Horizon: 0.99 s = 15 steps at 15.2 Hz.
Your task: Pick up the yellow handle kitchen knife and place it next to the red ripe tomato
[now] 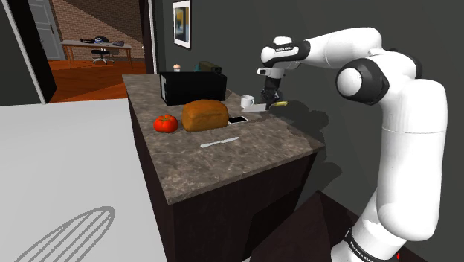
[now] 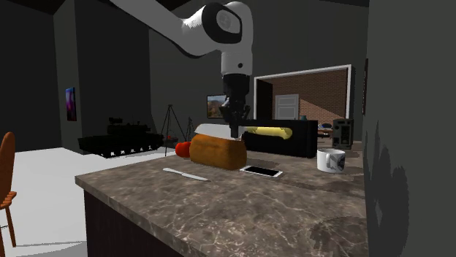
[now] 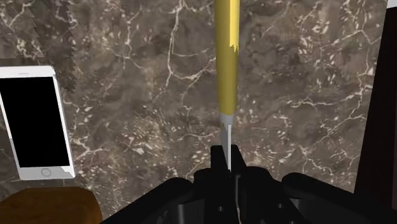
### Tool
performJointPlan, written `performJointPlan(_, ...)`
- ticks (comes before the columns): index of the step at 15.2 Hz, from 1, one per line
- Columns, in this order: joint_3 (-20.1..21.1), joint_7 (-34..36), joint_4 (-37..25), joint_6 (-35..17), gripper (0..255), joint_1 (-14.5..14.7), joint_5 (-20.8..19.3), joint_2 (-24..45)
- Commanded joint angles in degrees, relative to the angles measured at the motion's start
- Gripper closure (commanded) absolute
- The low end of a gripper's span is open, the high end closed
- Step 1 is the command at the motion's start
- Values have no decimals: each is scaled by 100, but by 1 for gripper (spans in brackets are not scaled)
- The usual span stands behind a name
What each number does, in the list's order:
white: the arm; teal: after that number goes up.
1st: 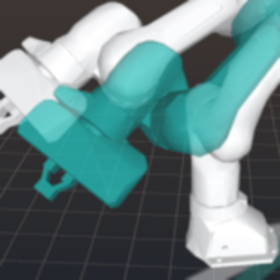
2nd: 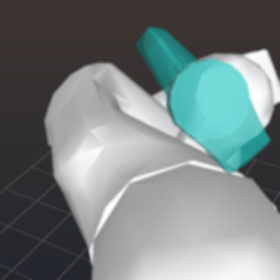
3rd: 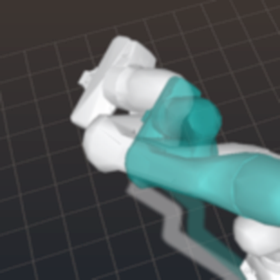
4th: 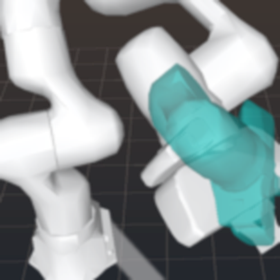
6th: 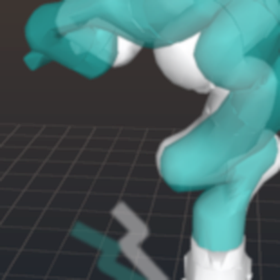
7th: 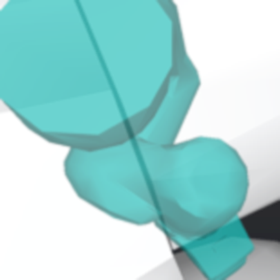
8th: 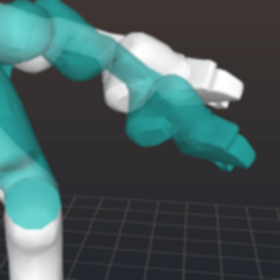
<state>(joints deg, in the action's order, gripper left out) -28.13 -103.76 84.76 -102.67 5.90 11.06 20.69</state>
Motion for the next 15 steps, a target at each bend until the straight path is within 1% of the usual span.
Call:
performJointPlan(1,54,262,181,-65,255,219,-79,-146)
performJointPlan(8,311,1164,462,-187,255,876,-250,-383)
performJointPlan(15,597,2026,365,-186,255,1438,-313,-338)
